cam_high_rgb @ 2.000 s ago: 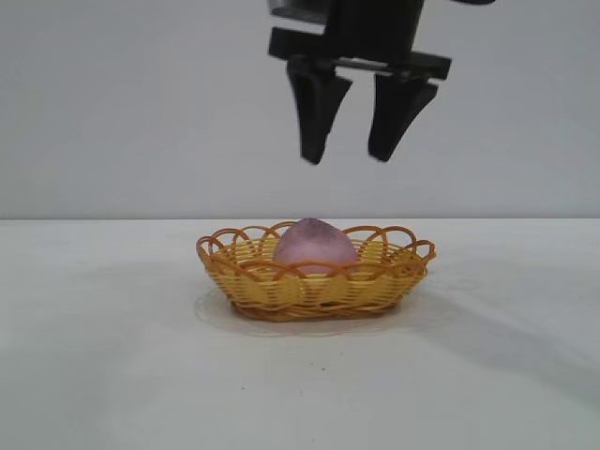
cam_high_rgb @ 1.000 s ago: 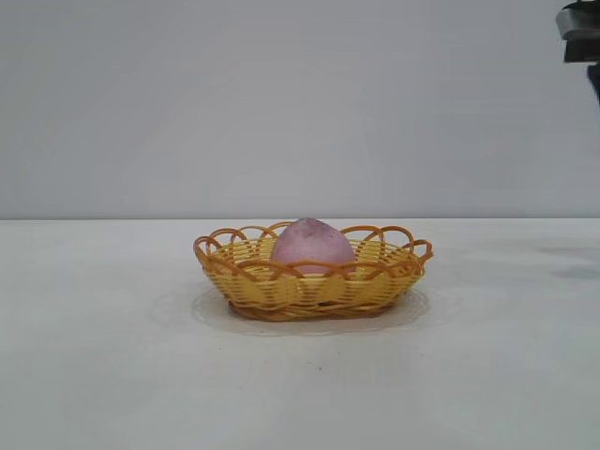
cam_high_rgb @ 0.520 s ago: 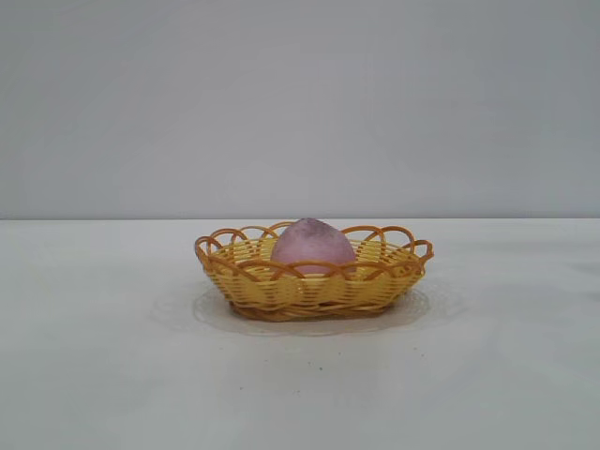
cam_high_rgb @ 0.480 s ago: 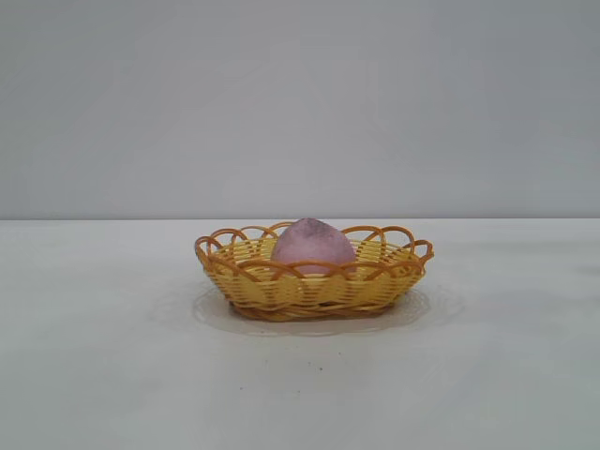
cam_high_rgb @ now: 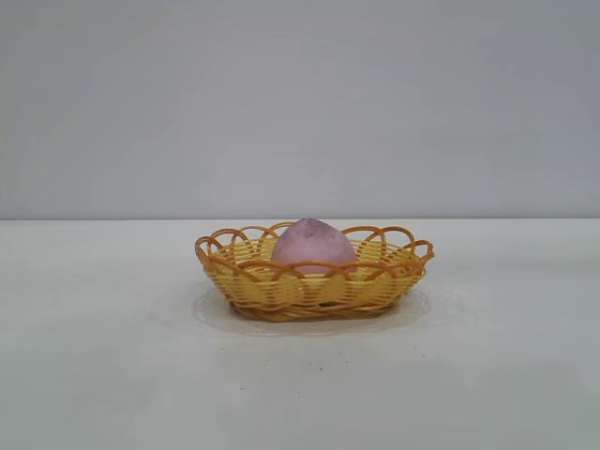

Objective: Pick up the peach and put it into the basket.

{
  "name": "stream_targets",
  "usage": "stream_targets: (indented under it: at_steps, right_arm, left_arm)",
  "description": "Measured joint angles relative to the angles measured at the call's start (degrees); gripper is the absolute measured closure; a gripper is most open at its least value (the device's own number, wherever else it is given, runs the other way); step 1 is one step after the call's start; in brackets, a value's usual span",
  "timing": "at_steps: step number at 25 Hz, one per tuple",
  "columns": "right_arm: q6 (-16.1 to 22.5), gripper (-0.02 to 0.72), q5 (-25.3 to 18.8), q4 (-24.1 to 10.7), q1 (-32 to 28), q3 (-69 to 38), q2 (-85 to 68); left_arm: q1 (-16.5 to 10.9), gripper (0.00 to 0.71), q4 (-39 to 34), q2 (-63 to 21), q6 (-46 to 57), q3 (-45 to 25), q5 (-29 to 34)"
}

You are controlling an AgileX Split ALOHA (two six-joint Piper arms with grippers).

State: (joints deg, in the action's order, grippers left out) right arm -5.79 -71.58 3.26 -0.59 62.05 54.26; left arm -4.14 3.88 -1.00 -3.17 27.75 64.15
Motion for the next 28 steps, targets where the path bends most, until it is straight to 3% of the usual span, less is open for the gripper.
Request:
stream_targets:
  at_steps: [6, 14, 24, 28]
  right_arm:
    - [0.0, 0.267, -0.4, 0.4, 0.0, -13.2, -20.3]
    - [0.2, 0.267, 3.0, 5.4, 0.0, -31.8, -42.7]
    - [1.0, 0.267, 5.2, 3.0, 0.0, -33.8, -55.2]
    - [8.4, 0.267, 5.9, -2.3, 0.6, -34.0, -55.2]
  left_arm:
    - [0.0, 0.183, 0.0, 0.0, 0.0, 0.0, 0.0]
    - [0.0, 0.183, 0.0, 0.0, 0.0, 0.0, 0.0]
    - [0.0, 0.183, 0.0, -0.1, 0.0, 0.0, 0.0]
    - [0.0, 0.183, 0.0, -0.1, 0.0, 0.0, 0.0]
